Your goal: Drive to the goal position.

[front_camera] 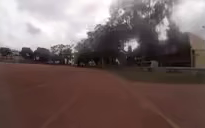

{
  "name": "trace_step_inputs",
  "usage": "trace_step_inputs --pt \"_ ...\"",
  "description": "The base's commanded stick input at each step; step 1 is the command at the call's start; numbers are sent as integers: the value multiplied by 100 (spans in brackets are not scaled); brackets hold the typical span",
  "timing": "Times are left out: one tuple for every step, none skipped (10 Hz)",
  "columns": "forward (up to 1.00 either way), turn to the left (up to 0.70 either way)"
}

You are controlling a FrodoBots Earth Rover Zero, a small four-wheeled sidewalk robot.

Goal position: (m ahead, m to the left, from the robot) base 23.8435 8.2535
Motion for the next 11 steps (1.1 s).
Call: trace_step_inputs --pt "85 0" --pt "85 -16" --pt "85 -16" --pt "85 0" --pt "85 0" --pt "85 0" --pt "85 0" --pt "85 0" --pt "85 0" --pt "85 0" --pt "85 0"
